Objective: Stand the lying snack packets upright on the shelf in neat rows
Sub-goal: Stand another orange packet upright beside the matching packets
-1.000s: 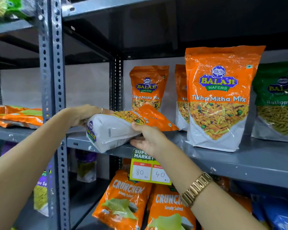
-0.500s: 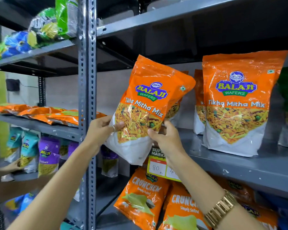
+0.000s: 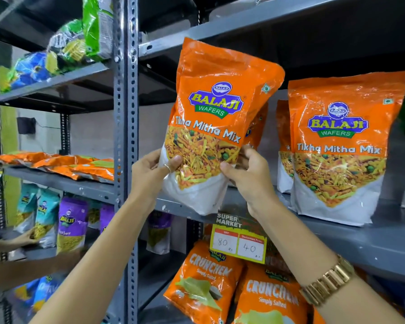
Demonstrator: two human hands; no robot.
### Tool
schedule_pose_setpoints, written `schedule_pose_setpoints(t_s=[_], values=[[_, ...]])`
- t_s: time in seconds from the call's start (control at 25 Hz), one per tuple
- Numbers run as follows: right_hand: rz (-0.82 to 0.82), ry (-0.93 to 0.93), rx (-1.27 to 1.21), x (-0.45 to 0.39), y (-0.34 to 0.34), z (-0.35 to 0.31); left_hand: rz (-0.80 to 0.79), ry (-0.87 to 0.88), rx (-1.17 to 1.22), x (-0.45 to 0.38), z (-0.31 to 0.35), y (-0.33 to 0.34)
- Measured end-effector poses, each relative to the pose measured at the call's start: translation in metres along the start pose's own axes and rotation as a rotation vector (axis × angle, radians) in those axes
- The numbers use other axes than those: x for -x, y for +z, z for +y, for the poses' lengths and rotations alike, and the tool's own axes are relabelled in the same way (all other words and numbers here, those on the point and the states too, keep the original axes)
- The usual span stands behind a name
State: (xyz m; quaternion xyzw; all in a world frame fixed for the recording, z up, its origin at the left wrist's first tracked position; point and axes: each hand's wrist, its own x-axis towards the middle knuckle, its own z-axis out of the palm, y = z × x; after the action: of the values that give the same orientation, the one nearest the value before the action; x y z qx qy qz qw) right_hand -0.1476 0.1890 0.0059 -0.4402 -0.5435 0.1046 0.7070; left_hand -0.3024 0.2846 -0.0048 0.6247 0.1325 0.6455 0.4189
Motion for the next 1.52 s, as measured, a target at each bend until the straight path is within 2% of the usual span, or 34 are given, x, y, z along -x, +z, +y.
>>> schedule_pose_setpoints(t_s=[0.12, 0.4, 0.64, 0.76, 0.84, 0.96, 1.04, 1.12, 1.28, 1.4, 1.52], values=[[0.028, 0.013, 0.033, -0.022, -0.004, 0.005, -0.005, 0.003, 0.015, -0.021, -0.016, 0.010], [0.034, 0.043, 0.284, -0.060, -0.012, 0.052, -0.026, -0.171, -0.013, -0.050, -0.095, 0.029], [0.007, 0.150, 0.423, -0.094, -0.022, 0.064, -0.220, -0.306, -0.022, -0.080, -0.123, 0.032], [0.016, 0.089, 0.461, -0.097, -0.024, 0.072, -0.260, -0.349, -0.068, -0.087, -0.130, 0.034], [0.035, 0.143, 0.416, -0.098, -0.025, 0.075, -0.262, -0.357, -0.090, -0.088, -0.131, 0.036], [-0.033, 0.445, 0.199, -0.098, -0.026, 0.072, -0.238, -0.371, -0.075, -0.087, -0.131, 0.036], [-0.158, 0.543, 0.233, -0.093, -0.024, 0.073, -0.221, -0.380, -0.057, -0.086, -0.131, 0.036], [-0.195, 0.536, 0.275, -0.089, -0.023, 0.077, -0.199, -0.395, -0.046, -0.086, -0.129, 0.036], [-0.170, 0.425, 0.330, -0.092, -0.027, 0.091, -0.107, -0.454, -0.071, -0.085, -0.121, 0.041], [-0.288, 0.403, 0.365, -0.092, -0.025, 0.100, 0.063, -0.355, -0.066, -0.096, -0.102, 0.043], [-0.318, 0.388, 0.285, -0.093, -0.026, 0.105, 0.088, -0.307, 0.063, -0.130, -0.065, 0.052]])
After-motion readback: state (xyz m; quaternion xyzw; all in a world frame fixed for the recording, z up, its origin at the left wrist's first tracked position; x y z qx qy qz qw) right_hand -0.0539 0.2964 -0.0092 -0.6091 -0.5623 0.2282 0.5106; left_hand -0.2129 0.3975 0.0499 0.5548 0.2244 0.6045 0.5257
